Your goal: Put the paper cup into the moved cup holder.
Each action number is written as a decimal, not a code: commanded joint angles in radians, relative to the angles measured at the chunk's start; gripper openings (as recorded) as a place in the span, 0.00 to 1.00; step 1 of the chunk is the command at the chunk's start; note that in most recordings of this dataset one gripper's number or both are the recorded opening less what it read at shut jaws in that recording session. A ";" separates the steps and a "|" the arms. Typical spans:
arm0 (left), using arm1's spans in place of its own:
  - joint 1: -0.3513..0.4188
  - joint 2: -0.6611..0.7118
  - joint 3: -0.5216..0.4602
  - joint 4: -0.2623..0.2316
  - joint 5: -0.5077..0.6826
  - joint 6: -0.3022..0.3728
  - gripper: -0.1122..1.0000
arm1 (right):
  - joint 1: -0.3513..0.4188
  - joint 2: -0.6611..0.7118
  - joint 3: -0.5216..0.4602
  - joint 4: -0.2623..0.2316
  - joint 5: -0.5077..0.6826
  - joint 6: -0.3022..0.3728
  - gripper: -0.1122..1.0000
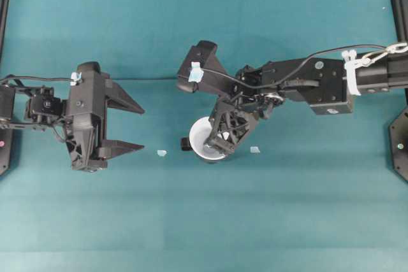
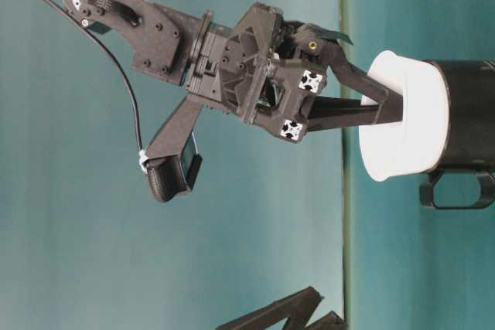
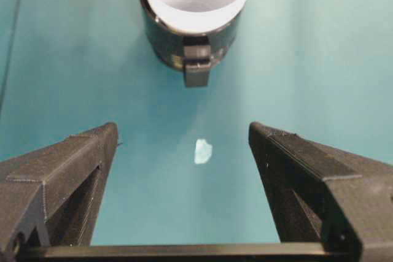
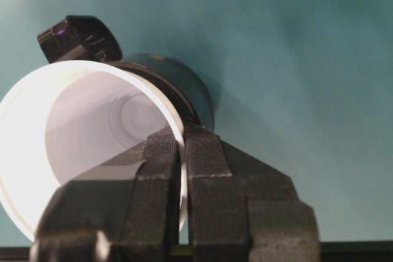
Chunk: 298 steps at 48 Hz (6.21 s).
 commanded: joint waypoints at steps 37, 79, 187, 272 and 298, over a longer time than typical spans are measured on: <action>0.000 -0.002 -0.006 0.003 -0.005 0.002 0.89 | 0.006 -0.060 -0.025 0.005 -0.005 0.011 0.83; 0.000 -0.002 -0.006 0.003 -0.005 0.000 0.89 | 0.034 -0.311 0.029 -0.021 -0.008 0.003 0.87; 0.000 -0.002 -0.006 0.003 -0.005 0.000 0.89 | 0.060 -0.718 0.407 -0.060 -0.146 -0.034 0.87; -0.003 0.000 -0.008 0.003 -0.005 0.000 0.89 | 0.061 -0.718 0.423 -0.058 -0.147 -0.032 0.87; -0.003 -0.002 -0.008 0.003 -0.005 0.000 0.89 | 0.061 -0.719 0.425 -0.058 -0.146 -0.031 0.87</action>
